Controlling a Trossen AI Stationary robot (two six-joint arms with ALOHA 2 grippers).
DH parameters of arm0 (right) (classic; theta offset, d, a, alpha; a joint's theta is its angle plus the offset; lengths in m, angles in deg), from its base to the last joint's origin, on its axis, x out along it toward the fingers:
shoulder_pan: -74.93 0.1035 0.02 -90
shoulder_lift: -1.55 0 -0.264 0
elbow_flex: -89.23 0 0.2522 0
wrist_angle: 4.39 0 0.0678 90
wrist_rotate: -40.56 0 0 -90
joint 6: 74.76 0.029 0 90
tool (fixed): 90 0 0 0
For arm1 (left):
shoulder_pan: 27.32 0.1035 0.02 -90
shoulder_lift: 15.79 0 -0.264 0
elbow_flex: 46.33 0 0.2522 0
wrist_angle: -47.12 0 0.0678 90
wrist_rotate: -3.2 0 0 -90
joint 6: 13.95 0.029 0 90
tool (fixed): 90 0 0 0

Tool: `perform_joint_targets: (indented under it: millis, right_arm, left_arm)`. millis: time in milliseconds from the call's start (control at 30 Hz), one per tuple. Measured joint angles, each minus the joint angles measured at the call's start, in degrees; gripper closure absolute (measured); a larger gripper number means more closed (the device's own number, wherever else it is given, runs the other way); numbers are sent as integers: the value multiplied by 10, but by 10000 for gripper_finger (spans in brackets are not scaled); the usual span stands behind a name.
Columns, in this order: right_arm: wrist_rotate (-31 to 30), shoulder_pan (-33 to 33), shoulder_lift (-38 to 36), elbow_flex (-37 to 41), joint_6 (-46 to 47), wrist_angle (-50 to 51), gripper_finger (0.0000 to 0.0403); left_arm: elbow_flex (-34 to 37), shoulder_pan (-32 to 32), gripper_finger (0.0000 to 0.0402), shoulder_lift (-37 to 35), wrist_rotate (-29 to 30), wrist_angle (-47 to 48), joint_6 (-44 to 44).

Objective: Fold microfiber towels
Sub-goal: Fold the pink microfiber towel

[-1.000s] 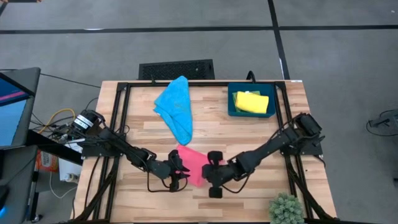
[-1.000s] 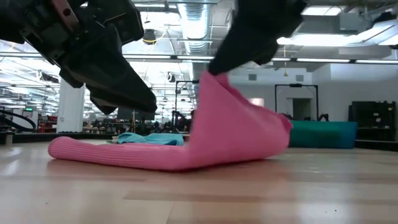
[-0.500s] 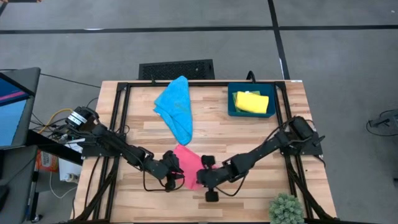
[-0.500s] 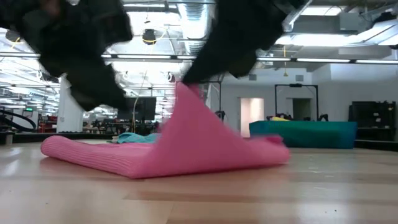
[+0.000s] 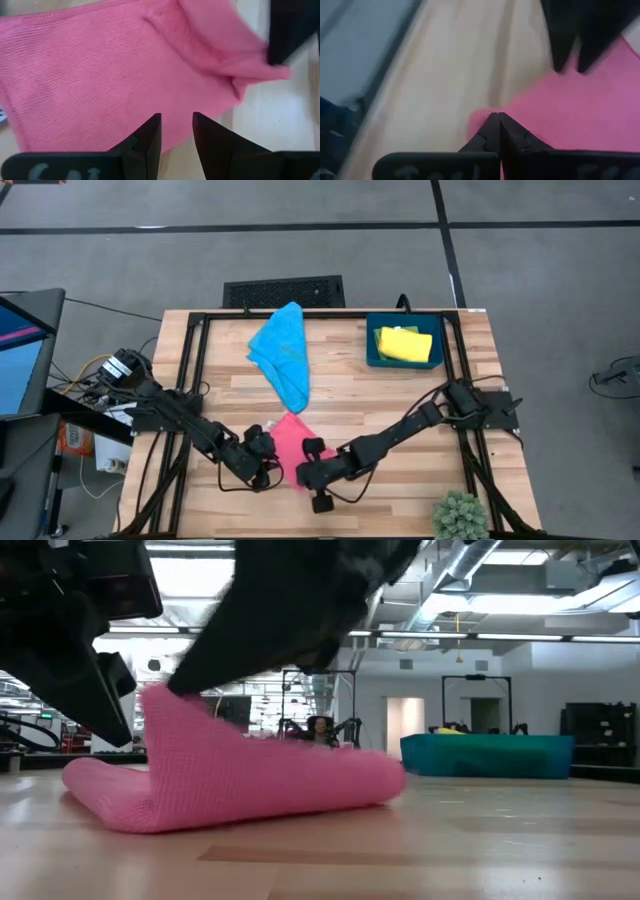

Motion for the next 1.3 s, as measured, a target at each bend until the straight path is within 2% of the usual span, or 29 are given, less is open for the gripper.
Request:
perform_joint_targets:
  millis: [233,433,733,867,1067,1167,1300]
  right_arm:
    - [-10,-20,0,-2,-16,18,388]
    - [30,-33,-2,-7,-43,-29,382]
    - [35,-38,-1,-7,-86,-40,379]
    - [36,-47,-1,-7,-90,-41,352]
    - [71,-63,-11,-23,-89,-15,280]
    - [78,-69,-42,-54,-89,56,241]
    - [79,-75,-82,-55,-118,215,205]
  left_arm:
    - [0,-6,299,1,7,19,-5]
    - [0,-6,299,1,22,33,-1]
    - [0,-6,299,2,26,40,-5]
    - [0,-6,299,2,23,30,-27]
    - [-2,-6,299,-9,28,-3,-22]
    - [-2,-6,299,-10,27,-1,-15]
    - [-2,-6,299,-10,28,-5,-16]
